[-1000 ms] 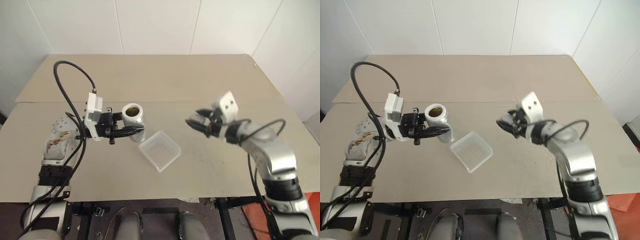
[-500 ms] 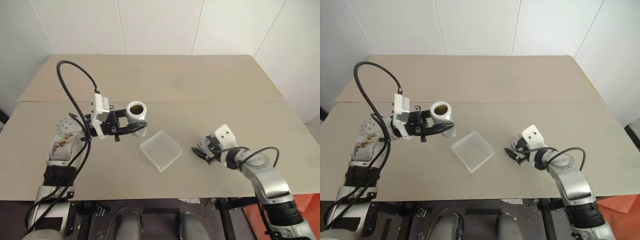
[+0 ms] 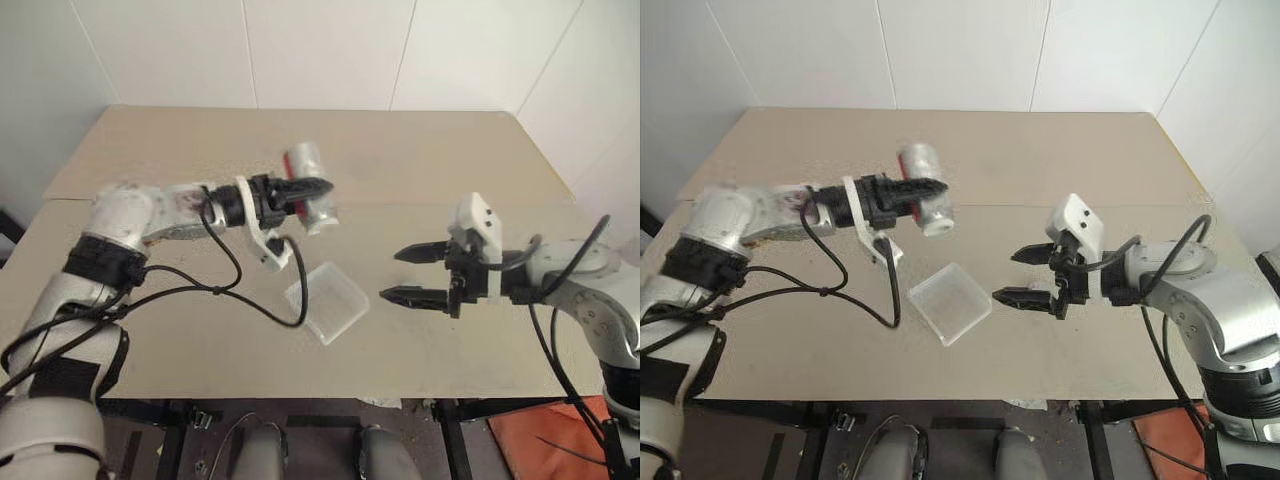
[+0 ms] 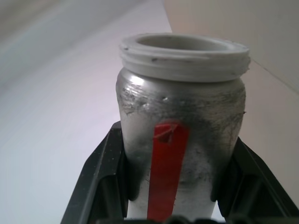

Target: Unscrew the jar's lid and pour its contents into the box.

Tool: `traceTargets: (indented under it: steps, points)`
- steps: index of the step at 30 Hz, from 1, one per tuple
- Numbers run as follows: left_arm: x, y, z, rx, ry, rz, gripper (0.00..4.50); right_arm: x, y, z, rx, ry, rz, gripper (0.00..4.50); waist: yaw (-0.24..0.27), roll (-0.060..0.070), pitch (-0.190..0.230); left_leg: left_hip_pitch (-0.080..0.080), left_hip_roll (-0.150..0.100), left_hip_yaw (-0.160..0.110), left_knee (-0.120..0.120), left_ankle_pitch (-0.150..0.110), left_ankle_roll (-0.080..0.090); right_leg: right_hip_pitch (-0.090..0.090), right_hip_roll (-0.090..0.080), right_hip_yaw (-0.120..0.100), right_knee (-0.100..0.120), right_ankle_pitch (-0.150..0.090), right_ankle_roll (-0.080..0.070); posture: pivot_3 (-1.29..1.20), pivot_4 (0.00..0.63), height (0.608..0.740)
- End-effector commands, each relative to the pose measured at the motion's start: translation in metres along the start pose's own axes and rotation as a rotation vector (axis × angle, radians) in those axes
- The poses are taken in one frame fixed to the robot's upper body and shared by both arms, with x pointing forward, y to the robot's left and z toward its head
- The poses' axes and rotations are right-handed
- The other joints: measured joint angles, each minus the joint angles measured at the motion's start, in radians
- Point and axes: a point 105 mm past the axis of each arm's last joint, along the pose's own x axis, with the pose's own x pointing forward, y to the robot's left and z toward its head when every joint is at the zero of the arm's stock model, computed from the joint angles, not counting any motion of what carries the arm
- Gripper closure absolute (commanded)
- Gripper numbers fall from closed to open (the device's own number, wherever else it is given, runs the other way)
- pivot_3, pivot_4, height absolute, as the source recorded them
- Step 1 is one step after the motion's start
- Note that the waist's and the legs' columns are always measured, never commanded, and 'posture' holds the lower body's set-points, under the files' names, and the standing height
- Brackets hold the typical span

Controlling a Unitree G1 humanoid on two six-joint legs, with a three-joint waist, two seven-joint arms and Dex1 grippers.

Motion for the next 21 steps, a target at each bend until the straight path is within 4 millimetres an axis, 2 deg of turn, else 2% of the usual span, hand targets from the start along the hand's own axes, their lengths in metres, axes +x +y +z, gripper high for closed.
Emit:
traceTargets:
  steps: [1,6,16,19,21]
  points:
    - [0.005,0.0,0.009,0.142,-0.06,0.076,2.42,-0.003,0.002,0.018,-0.062,-0.052,0.017,0.01,0.0,0.0,0.0,-0.001,0.0,0.0,0.0,0.0,0.0,-0.001,0.0,0.0,0.001,0.0,0.0,0.0,0.15,0.74]
    - [0.008,-0.004,0.023,0.206,-0.069,0.098,2.42,-0.003,0.006,0.025,-0.075,-0.092,0.03,0.01,0.0,0.0,0.0,-0.002,0.0,0.0,0.0,0.0,0.0,-0.003,0.0,0.0,0.003,0.0,0.0,0.0,0.15,0.74]
    - [0.012,0.0,0.018,0.22,-0.02,0.134,2.42,-0.004,0.009,0.027,-0.097,-0.108,0.026,0.01,0.001,0.0,0.0,-0.002,0.0,0.0,0.001,0.0,0.0,-0.002,0.0,0.0,0.004,0.0,0.0,0.0,0.15,0.74]
    - [0.01,-0.001,0.017,0.158,0.007,0.14,2.42,-0.004,0.009,0.028,-0.107,-0.113,0.026,0.01,0.0,0.0,0.0,-0.002,0.0,0.0,0.001,0.0,0.0,-0.002,0.0,0.0,0.004,0.0,0.0,0.0,0.15,0.74]
    - [0.006,-0.002,0.014,0.007,0.052,0.168,2.42,-0.003,0.01,0.028,-0.125,-0.12,0.017,0.01,0.0,0.0,0.0,-0.002,0.0,0.0,0.001,0.0,0.0,-0.002,0.0,0.0,0.004,0.0,0.0,0.0,0.15,0.74]
